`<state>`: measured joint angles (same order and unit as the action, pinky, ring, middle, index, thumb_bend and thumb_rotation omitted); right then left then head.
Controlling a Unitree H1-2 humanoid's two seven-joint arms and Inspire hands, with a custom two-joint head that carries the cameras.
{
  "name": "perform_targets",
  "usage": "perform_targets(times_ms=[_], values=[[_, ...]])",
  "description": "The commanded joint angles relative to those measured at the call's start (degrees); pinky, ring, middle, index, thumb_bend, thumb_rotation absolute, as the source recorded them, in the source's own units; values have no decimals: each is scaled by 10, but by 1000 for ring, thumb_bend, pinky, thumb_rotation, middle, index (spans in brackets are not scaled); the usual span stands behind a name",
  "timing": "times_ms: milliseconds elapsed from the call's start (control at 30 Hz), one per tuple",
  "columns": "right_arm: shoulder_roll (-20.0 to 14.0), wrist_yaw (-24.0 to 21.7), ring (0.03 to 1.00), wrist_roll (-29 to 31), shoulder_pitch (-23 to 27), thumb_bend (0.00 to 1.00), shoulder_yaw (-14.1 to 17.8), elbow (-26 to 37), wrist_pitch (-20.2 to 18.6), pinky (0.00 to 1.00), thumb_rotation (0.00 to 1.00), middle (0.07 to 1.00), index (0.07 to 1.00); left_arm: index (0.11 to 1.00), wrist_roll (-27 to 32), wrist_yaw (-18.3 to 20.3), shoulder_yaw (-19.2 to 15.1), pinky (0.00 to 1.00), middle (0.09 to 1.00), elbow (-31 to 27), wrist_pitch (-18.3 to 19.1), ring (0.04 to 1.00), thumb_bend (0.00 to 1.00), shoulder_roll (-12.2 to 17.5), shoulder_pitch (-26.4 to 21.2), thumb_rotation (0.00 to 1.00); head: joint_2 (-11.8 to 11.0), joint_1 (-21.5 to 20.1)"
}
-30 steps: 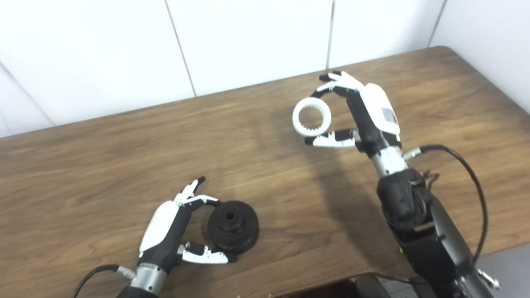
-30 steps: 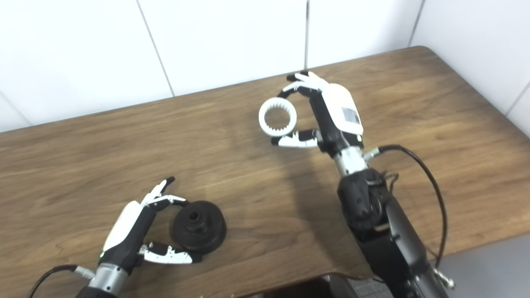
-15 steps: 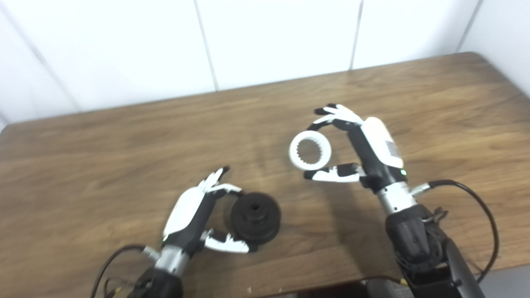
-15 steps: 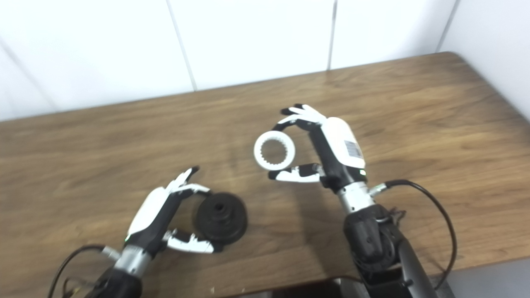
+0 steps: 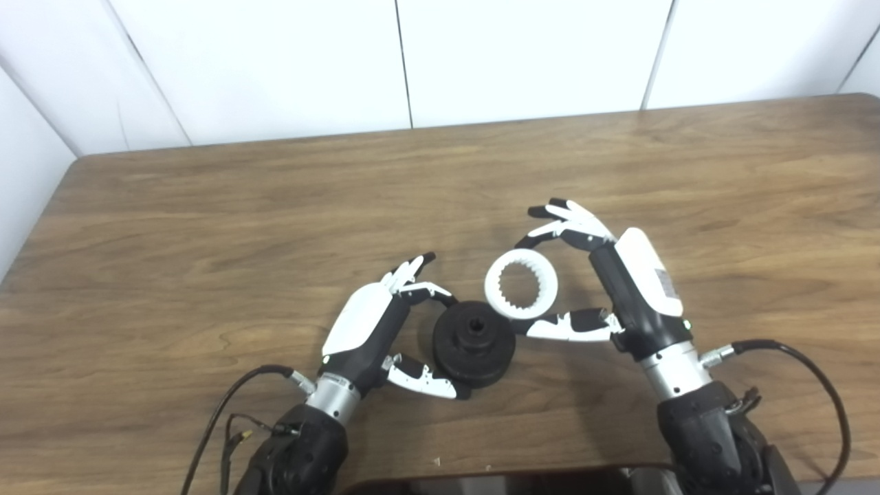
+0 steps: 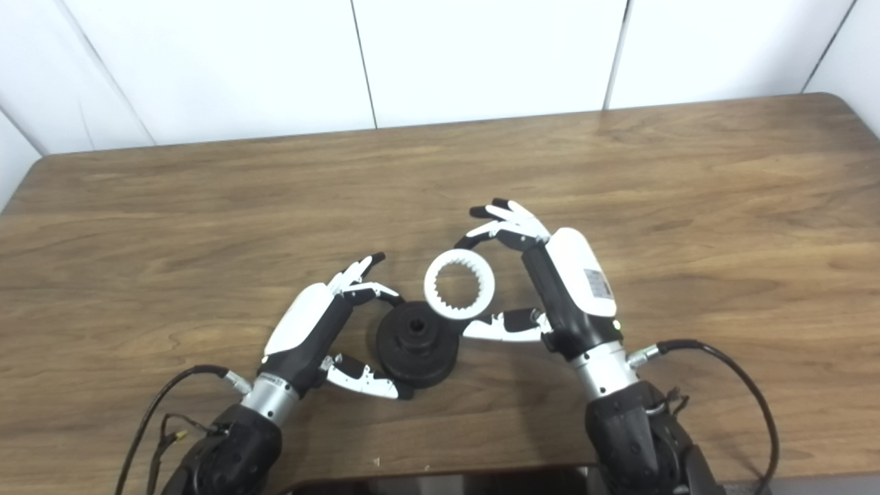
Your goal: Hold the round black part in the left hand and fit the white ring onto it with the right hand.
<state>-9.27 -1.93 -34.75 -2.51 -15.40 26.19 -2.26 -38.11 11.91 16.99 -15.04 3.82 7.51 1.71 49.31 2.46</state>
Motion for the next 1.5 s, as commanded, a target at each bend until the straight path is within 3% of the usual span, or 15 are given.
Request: perform_targets(times_ms=[0,200,333,467,833,1467], values=[[12,3,904,-1,11,521,-5,19,27,786,143,821,481,546,0,-8,-1,1000,1000,-14,1,1000,936,-4,-16,205,1,0],[25,3,899,-11,13,521,-22,9,39,817,141,817,481,545,1,-9,-1,1000,1000,-14,1,1000,936,-3,-17,196,3,0],[30,3,907,-12,16,520,-33,2,47,915,142,821,481,542,2,-10,-1,1000,1000,-14,0,1000,938,-3,-17,199,4,1],[36,3,909,-17,19,519,-40,2,45,946,143,821,481,542,0,-8,0,1000,1000,-14,1,1000,937,-2,-17,203,5,-1],[33,-5,902,-25,8,519,-48,13,41,938,144,815,481,543,-1,-9,-1,1000,1000,-17,3,1000,935,-3,-17,206,11,-2],[19,-18,900,-26,-5,521,-32,20,44,938,140,817,481,544,1,-2,-3,1000,1000,-25,13,1000,943,4,-22,217,20,-10]])
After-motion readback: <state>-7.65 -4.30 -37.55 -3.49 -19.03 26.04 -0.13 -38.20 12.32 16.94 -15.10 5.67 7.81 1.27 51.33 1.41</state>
